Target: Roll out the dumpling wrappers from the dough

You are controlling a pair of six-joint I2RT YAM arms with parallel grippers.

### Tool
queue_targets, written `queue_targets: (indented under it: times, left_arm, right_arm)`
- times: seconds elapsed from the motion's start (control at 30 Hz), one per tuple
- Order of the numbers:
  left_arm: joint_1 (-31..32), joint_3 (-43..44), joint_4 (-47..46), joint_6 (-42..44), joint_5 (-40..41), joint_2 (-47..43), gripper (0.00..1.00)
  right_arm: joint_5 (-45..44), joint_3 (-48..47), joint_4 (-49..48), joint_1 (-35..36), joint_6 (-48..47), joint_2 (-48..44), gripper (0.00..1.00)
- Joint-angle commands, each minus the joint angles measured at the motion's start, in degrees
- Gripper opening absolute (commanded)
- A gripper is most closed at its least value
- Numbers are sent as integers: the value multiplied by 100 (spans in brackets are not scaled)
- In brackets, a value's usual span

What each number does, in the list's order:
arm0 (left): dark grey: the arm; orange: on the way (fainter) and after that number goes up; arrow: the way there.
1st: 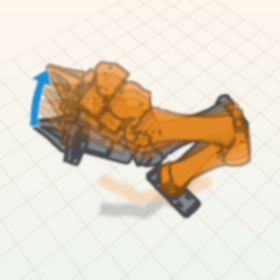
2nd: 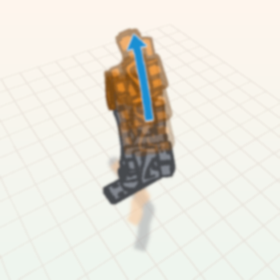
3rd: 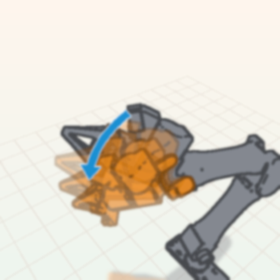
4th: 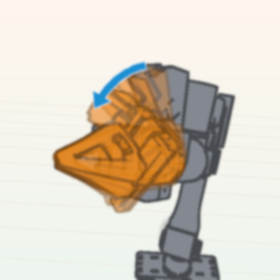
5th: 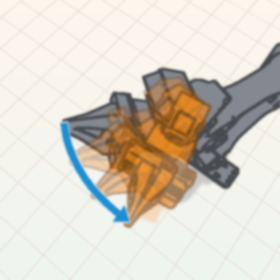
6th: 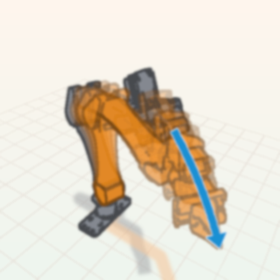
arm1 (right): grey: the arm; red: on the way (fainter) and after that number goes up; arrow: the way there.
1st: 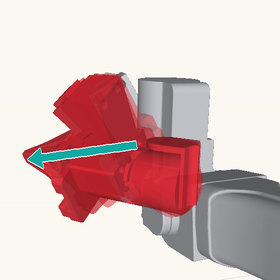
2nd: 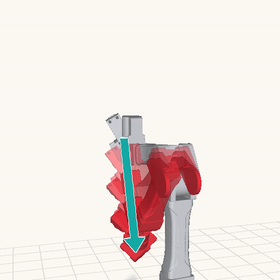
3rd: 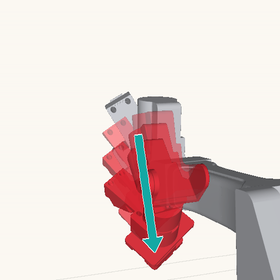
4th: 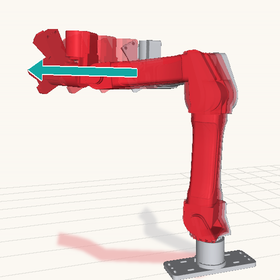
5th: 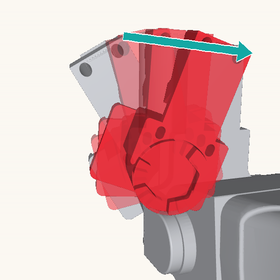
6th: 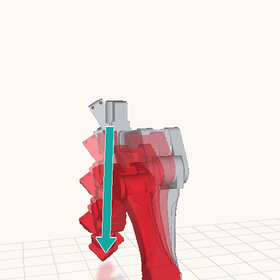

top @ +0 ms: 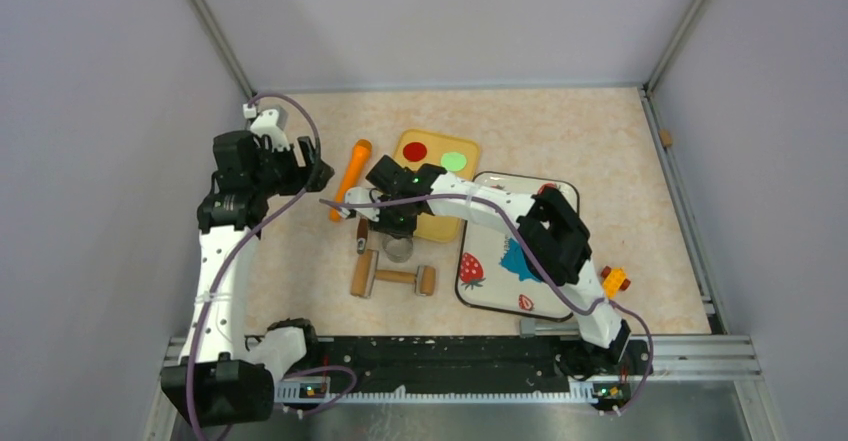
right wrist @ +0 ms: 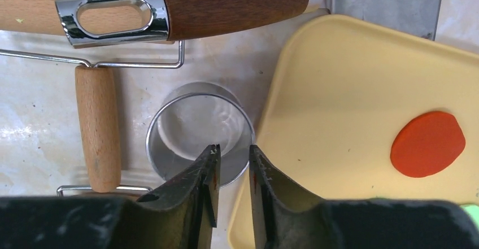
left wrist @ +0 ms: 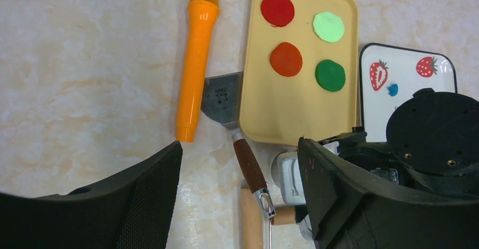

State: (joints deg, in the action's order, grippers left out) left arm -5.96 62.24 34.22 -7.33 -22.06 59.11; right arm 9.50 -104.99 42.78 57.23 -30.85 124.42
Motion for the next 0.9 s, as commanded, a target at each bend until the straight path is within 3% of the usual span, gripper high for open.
queue_targets:
  times: [0.0, 0.13, 0.3, 0.43, 0.5, 0.63, 0.73, 0.8, 0.87]
  left_arm:
    - [-26, 25, -377, 86, -544, 83, 77]
    - [-20, -21, -467, 59, -781, 215, 76]
    - [170, -147, -751, -62, -1040, 437, 72]
    - [1100, -41, -864, 232, -1063, 732, 72]
    - [1718, 63, -881, 576, -1291, 909, 72]
    - [2736, 433, -696, 1335, -1452, 1496, 71]
    - [3358, 754, -651, 1563, -1255, 2091, 71]
    - [3552, 955, -667, 1206, -1093, 2519, 70]
    - [3666, 1000, -987, 531, -895, 2884, 70]
  right_arm:
    - [113, -25, 34, -8, 150, -60, 31]
    - [265, 158, 111, -264, 325, -781, 41]
    - [742, 1230, 27, -1014, 737, -2368, 44]
    - [984, 2718, -254, -2090, 1411, -3796, 49]
    - [998, 3574, -407, -2791, 1876, -4380, 60]
    - [1437, 4406, -197, -4040, 2204, -4907, 62]
    - [1082, 4680, -28, -4311, 2041, -4861, 62]
    - [1080, 4874, -130, -4398, 2152, -4884, 61]
    - [1083, 4969, -217, -4408, 2312, -4913, 72]
